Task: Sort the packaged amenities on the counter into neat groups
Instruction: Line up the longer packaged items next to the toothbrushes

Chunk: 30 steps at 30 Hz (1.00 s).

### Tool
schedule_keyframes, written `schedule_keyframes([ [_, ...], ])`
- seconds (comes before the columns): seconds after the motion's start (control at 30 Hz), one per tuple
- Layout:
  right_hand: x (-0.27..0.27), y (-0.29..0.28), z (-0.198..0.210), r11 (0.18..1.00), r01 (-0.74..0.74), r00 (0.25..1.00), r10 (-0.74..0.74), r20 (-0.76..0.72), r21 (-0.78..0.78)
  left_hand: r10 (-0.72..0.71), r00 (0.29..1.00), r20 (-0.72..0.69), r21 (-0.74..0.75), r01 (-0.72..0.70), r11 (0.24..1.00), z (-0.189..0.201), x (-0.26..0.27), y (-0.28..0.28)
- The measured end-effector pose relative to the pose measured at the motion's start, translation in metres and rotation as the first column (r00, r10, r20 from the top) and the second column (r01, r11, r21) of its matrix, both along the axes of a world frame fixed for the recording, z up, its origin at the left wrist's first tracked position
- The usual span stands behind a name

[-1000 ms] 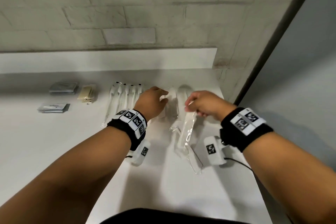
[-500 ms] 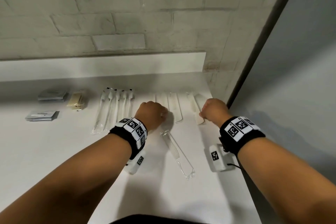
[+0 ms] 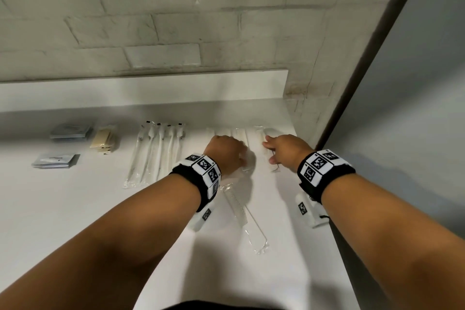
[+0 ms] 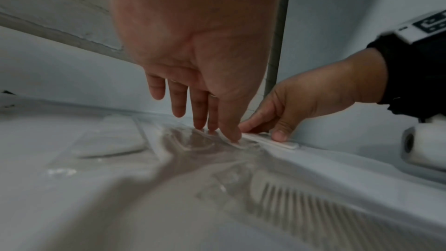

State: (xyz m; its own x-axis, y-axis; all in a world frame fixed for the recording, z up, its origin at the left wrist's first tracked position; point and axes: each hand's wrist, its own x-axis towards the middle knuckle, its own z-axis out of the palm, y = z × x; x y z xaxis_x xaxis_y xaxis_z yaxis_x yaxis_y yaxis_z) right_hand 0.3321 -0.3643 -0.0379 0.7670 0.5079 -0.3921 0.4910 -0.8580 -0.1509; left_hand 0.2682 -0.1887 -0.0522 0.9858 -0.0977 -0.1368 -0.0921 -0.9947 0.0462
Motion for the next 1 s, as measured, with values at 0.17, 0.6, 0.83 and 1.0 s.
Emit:
schedule_keyframes([
  [0.17,0.003,0.01,-0.003,0.997,0.061,0.998,-0.061,-0.008,-0.047,0.002,1.0,0.014,-0.032,-0.002,0.999,-0.005,0.002,-0.004],
  [0.6,-0.012,0.028,-0.003,0.98,0.164,0.986,-0.158,0.06,-0.11,-0.009,1.0,0.005,-0.015,0.009,1.0,-0.002,-0.002,-0.003],
  [0.83,-0.023,0.025,0.002,0.984,0.16,0.984,-0.153,0.09,-0.081,0.003,1.0,0.007,-0.033,-0.003,0.999,-0.002,-0.003,-0.001],
  [1.0,-0.065,0.027,0.01,0.974,0.076,0.991,-0.098,0.095,0.213,0.056,0.983,0.175,-0.181,-0.023,0.983,0.006,-0.009,0.016],
])
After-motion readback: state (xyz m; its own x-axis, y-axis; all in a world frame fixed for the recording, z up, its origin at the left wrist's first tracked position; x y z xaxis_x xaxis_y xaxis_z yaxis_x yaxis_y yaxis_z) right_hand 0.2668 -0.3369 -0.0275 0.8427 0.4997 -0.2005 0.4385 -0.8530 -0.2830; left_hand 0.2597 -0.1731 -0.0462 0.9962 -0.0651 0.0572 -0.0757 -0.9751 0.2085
